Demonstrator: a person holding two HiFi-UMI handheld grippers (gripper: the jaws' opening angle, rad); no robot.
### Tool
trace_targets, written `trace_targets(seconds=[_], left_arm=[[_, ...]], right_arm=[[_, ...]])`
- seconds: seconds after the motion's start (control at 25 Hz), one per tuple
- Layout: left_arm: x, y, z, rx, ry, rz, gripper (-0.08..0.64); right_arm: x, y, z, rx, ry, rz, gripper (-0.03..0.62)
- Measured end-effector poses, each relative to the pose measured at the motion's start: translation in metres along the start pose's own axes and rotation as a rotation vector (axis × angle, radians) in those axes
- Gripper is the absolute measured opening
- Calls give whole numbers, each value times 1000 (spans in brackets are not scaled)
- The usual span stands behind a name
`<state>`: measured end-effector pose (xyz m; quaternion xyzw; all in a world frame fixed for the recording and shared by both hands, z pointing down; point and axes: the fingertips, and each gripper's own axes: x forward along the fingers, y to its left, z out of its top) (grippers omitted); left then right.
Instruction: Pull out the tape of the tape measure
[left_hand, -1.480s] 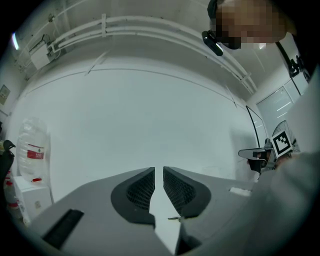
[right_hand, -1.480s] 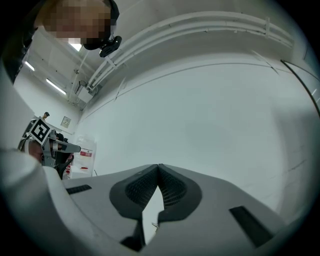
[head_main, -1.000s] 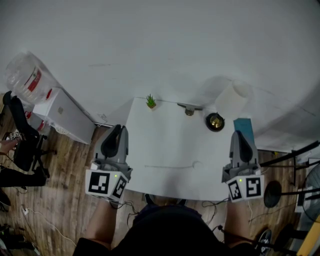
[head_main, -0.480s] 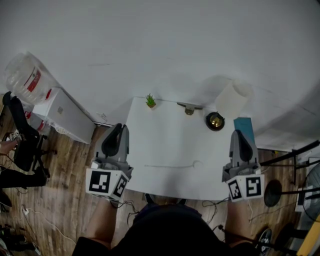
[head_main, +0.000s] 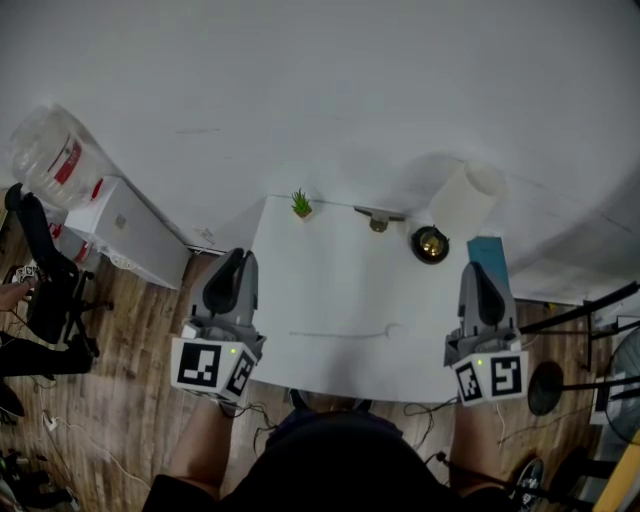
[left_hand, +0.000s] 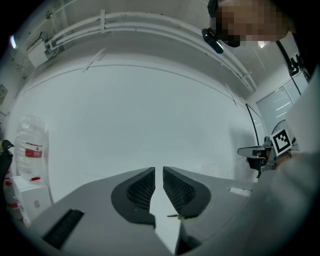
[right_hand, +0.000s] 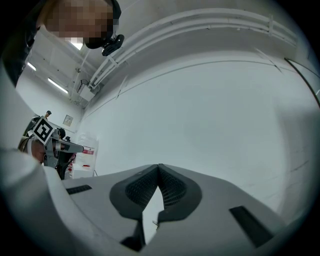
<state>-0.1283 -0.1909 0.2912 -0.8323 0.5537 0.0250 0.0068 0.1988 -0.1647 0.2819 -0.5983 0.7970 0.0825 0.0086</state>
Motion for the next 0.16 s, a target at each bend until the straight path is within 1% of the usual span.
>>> trace_targets(seconds=[0.16], left_arm=[[0, 1, 1, 0, -2, -2, 49]], right_arm=[[1, 0, 3, -1, -4, 0, 3]])
